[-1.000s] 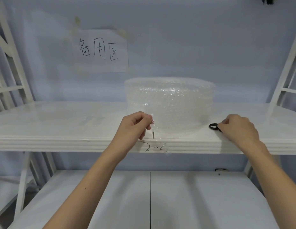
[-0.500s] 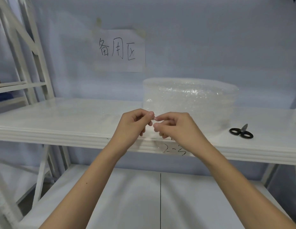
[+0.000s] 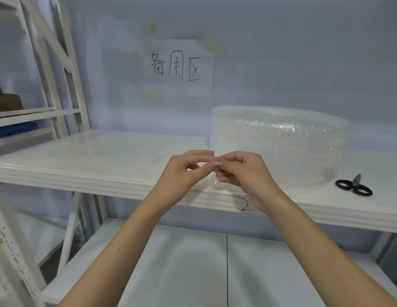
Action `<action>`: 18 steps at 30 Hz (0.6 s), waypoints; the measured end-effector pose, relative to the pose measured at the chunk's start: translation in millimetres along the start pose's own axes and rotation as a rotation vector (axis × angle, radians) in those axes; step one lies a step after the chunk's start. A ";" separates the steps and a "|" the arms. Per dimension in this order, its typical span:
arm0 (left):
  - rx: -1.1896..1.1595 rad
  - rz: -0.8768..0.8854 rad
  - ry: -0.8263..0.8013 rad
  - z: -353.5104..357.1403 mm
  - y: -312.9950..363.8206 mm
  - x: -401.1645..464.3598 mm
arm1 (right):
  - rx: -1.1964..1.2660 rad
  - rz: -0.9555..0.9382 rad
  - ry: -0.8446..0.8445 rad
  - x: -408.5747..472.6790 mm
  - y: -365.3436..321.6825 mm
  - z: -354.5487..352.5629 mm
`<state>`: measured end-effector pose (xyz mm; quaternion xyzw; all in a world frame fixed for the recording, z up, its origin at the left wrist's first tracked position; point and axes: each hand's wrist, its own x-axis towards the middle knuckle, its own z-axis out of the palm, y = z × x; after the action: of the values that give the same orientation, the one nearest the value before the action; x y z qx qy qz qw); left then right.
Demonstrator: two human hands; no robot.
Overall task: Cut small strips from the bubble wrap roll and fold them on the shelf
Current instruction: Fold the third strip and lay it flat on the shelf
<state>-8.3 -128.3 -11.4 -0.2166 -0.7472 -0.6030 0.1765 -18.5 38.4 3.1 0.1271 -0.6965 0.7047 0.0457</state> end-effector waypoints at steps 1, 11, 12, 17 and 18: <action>-0.008 -0.014 0.000 -0.6 -2.9 0.0 | 0.013 -0.001 0.016 2.2 0.6 0.6; -0.036 -0.049 0.001 0.5 -12.8 0.4 | 0.058 0.005 0.038 8.8 3.7 4.2; -0.049 -0.062 0.006 1.5 -11.1 0.5 | 0.070 0.009 0.041 9.4 4.4 4.3; -0.052 -0.059 0.018 6.3 -11.7 2.7 | 0.166 0.033 0.015 10.0 6.2 2.4; -0.045 -0.055 0.012 6.8 -12.7 2.6 | 0.160 0.025 0.006 9.6 6.8 1.9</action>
<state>-17.3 -123.7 -21.9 -0.1961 -0.7381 -0.6255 0.1596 -29.2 35.3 -1.1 0.1195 -0.6394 0.7589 0.0289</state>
